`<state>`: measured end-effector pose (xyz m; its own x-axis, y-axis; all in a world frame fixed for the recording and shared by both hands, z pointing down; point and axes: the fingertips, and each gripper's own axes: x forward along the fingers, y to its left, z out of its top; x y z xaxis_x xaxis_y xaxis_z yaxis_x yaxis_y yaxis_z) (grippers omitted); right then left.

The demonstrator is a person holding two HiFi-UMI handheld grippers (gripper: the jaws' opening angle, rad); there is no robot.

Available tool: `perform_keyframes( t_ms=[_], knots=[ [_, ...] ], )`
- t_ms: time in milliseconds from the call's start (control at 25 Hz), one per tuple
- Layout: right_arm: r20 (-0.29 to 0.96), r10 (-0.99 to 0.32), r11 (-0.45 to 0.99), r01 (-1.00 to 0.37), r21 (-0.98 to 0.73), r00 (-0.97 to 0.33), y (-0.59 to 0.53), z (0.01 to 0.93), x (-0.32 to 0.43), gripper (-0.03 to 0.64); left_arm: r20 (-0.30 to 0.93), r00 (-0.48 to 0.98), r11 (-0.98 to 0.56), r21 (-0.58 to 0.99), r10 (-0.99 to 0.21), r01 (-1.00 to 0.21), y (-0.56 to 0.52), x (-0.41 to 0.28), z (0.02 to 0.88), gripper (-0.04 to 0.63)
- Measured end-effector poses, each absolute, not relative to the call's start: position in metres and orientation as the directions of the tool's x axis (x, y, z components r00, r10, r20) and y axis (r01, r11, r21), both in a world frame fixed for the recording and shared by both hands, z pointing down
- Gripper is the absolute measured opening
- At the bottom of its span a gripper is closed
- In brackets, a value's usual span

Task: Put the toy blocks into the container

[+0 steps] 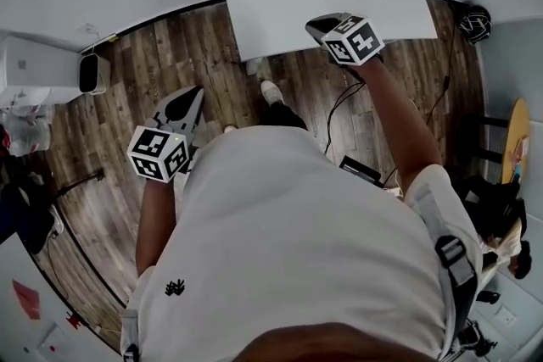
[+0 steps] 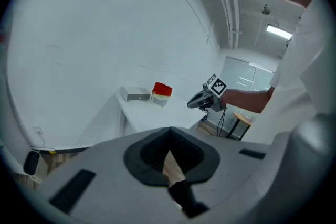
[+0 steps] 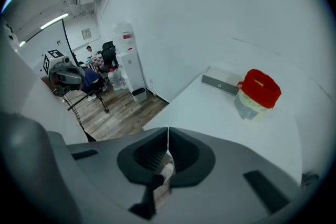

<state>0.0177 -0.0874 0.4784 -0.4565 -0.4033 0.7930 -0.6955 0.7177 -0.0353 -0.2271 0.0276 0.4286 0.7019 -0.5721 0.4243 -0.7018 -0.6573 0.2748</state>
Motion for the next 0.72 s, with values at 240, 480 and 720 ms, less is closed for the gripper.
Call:
perform_keyframes(
  t_ms=[240,480,720],
  knots=[
    [0.727,-0.415,0.687,-0.712,-0.144,-0.548,-0.023,0.488,-0.025,0.008,0.433,0.746,-0.707,0.287,-0.506,-0.646,0.042,-0.224,0.433,0.006],
    [0.658,-0.456,0.645,-0.732,-0.219,-0.599,0.014,0.487,-0.041,0.006,0.434,0.771,-0.732,0.299,-0.467,-0.612,0.05,-0.216,0.433,0.006],
    [0.643,-0.453,0.656,-0.719,-0.228,-0.617,0.034,0.489,-0.056,0.006,0.444,0.777,-0.74,0.306,-0.447,-0.6,0.058,-0.212,0.438,0.006]
  ],
)
